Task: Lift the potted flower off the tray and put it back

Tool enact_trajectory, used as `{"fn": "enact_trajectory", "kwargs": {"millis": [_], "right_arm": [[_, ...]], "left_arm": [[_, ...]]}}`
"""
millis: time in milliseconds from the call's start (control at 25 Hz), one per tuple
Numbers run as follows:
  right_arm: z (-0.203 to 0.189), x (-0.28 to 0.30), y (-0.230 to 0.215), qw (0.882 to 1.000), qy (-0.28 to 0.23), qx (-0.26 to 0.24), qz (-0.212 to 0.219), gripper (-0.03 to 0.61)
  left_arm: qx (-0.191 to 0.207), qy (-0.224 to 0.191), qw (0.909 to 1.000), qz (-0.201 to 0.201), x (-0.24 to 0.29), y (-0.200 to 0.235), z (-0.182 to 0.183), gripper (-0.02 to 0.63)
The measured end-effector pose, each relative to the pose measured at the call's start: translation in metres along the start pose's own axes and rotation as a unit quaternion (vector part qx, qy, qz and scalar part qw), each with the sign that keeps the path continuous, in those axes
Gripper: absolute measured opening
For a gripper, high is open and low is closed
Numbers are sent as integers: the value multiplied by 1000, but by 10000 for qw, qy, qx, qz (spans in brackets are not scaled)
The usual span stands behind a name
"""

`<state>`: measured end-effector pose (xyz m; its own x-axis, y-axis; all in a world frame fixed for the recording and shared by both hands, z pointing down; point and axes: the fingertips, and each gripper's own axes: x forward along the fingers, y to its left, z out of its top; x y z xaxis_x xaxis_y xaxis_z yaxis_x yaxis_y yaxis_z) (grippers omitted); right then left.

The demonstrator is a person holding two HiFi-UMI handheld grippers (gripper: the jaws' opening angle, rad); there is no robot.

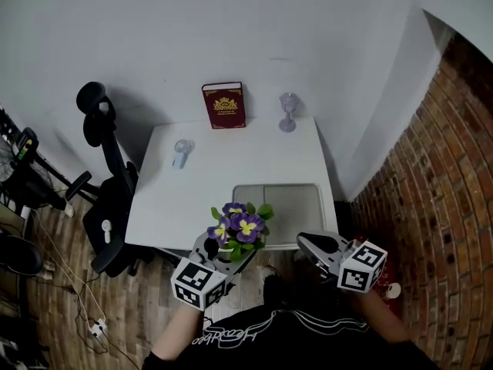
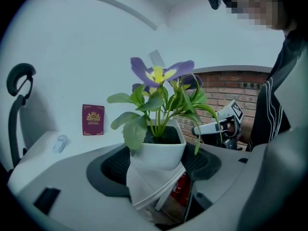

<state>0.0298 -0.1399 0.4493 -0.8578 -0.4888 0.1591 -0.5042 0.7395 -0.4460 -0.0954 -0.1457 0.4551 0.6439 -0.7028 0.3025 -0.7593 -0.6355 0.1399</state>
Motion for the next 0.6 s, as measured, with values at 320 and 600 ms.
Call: {"fn": "enact_trajectory", "kwargs": {"millis": [320, 600], "right_arm": [[-12, -4, 14, 9999, 109, -39, 33, 3], [-11, 0, 0, 9997, 160, -19, 157, 3]], "left_arm": [[-86, -38, 9999, 42, -24, -14, -8, 345], [-109, -20, 9998, 161, -12, -10, -6, 345]]}}
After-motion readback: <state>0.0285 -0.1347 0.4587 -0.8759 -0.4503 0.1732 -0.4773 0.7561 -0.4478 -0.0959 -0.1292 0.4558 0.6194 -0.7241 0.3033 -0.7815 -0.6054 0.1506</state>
